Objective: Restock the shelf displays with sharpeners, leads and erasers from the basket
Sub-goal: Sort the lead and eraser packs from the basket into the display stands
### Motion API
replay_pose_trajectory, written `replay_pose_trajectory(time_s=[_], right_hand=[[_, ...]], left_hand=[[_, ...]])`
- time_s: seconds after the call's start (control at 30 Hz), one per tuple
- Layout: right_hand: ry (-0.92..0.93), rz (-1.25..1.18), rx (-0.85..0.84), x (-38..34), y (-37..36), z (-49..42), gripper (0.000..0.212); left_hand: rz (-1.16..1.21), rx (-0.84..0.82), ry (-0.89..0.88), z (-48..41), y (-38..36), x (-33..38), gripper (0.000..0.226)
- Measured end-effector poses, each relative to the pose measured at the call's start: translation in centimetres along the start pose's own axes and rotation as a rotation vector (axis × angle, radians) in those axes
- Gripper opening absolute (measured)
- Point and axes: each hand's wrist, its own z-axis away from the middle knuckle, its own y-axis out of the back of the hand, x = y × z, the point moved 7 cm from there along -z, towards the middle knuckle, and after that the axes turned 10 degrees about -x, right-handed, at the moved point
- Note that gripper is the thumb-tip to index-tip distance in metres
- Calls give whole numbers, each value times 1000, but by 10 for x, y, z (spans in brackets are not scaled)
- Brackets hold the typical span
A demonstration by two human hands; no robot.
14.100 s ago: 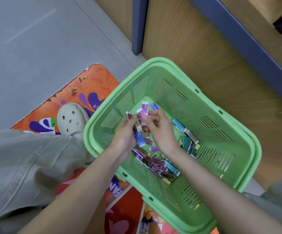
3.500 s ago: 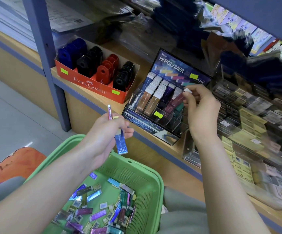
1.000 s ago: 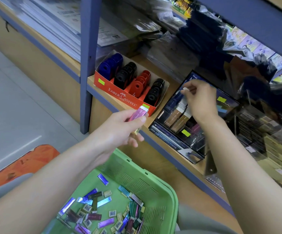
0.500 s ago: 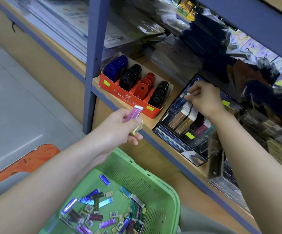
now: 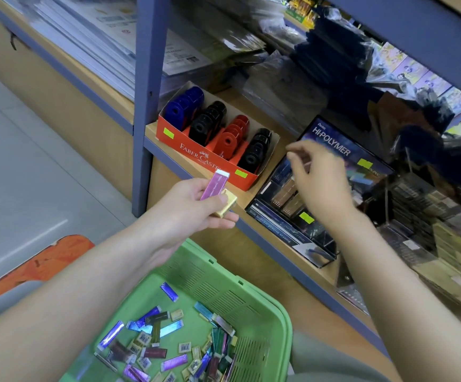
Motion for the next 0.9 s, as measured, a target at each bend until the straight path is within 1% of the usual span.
replay_pose_trajectory(time_s=[0.1, 0.13, 0.2, 0.33, 0.37, 0.53, 0.6, 0.7, 0.8, 0.9], right_hand=[[-5, -296, -51, -16, -12, 35, 14], [-6, -358, -63, -20, -16, 45, 12], [6, -403, -89, -25, -21, 61, 11], [28, -541, -300, -31, -38, 78, 22], [23, -574, -325, -31, -41, 81, 23], [-32, -595, -272, -19, -40, 88, 14], [-75, -619, -234, -13, -36, 90, 13], [-167, -757, -183, -1, -24, 95, 14], [-285, -949, -136, 15, -11, 102, 14], [-334, -1066, -49, 37, 6, 110, 16]], left_hand=[[41, 0, 10, -1, -4, -1, 31], [59, 3, 15, 0, -4, -2, 29], [72, -1, 30, 0, -6, -5, 27], [67, -44, 34, 1, -14, -9, 25], [67, -40, 36, 1, -16, -10, 24], [53, -27, 50, -3, -23, -13, 20], [-5, -7, 58, -6, -23, -15, 22], [-123, 6, 49, -9, -25, -16, 21], [-208, -50, 34, -11, -39, -17, 15], [-280, -87, 36, -13, -53, -19, 13]])
